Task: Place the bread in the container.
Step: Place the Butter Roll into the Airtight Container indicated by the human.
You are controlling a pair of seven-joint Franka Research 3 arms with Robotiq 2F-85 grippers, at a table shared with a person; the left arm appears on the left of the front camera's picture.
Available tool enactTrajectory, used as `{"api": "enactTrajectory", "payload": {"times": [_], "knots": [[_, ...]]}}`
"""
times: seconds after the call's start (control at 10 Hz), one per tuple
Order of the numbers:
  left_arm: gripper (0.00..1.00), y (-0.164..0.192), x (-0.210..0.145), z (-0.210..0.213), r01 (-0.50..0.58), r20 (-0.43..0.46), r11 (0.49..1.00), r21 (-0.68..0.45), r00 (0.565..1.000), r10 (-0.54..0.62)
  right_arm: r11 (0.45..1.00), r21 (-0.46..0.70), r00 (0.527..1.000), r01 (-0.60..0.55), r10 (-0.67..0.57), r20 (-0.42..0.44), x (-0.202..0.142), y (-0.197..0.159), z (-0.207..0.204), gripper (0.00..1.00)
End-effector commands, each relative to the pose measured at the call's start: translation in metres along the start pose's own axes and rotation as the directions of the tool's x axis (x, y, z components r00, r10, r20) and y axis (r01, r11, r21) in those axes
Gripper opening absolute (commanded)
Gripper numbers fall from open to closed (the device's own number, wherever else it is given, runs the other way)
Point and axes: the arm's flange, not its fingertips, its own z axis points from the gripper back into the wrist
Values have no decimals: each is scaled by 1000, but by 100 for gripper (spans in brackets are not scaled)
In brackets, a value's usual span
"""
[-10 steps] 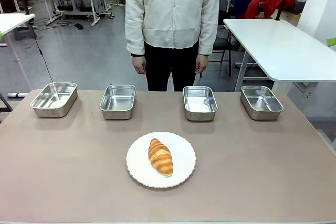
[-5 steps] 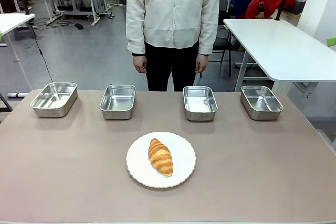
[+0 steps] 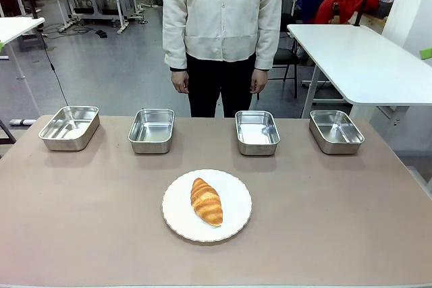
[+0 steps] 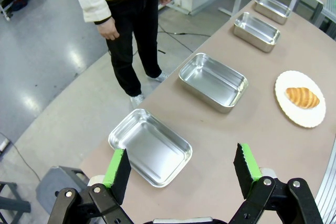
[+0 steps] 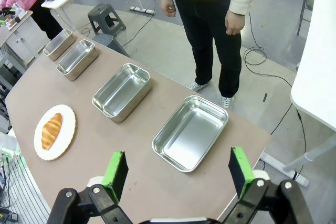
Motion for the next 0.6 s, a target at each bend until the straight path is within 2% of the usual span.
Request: {"api": "enactTrajectory", "payload": {"times": [0.0, 0.5], "knots": [[100, -1, -1, 1, 8, 2, 1000, -5, 1000, -8, 1000, 1, 1000, -2, 2, 3, 1, 1, 0, 100], [100, -1, -1, 1, 8, 2, 1000, -5, 1000, -8, 1000, 1, 1000, -2, 2, 3, 1, 1, 0, 100]]}}
